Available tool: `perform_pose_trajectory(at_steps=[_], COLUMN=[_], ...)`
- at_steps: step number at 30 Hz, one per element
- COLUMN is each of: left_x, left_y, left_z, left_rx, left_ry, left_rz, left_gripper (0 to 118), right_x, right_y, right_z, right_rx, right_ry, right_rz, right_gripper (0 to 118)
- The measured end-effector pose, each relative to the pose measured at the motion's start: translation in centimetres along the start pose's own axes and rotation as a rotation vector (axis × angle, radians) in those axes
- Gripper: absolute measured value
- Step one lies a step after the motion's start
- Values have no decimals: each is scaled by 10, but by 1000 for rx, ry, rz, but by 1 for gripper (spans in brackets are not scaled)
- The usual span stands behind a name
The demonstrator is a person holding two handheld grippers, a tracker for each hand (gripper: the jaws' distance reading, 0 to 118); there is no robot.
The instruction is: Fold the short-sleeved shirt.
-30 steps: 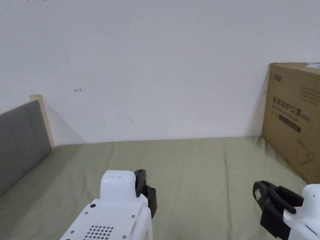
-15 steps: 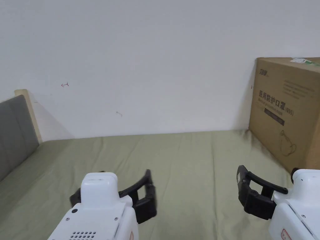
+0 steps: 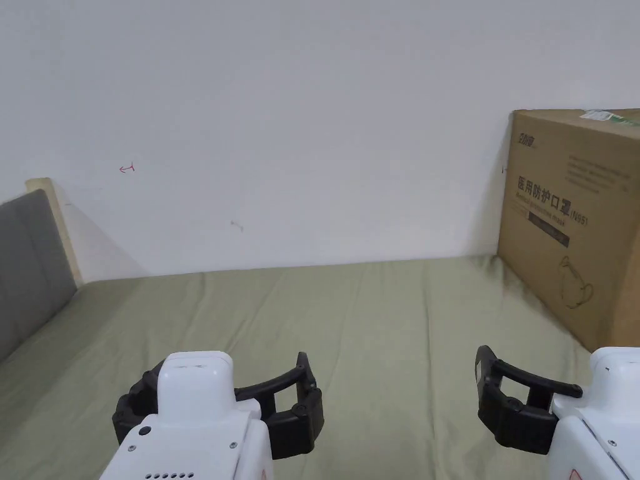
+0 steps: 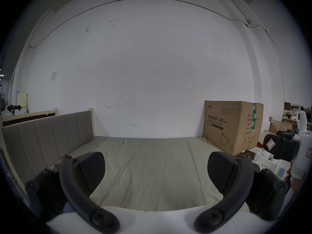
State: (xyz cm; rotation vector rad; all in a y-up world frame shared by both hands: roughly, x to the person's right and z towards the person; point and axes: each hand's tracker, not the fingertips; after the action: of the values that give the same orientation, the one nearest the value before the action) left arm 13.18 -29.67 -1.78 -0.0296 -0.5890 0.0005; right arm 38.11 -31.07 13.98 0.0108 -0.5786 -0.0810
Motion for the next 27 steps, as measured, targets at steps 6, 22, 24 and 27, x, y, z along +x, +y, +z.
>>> perform_pose_trajectory(at_steps=[6,22,24,27], left_x=[-8,-12,-12,-10], left_y=[4,8,9,11], left_z=[-3,-5,-5,-4], left_rx=[-10,-32,-32,-40], left_ry=[-3,4,7,9], left_rz=[39,44,41,41], left_gripper=[118,118,118,118], right_x=[-3,-13,-13,-13], right_y=[8,9,8,6], right_z=[3,1,1,1], right_rx=[6,-26,-31,-31], right_ry=[3,22,24,33], right_rz=[8,34,35,31], right_gripper=[117,117,117,117])
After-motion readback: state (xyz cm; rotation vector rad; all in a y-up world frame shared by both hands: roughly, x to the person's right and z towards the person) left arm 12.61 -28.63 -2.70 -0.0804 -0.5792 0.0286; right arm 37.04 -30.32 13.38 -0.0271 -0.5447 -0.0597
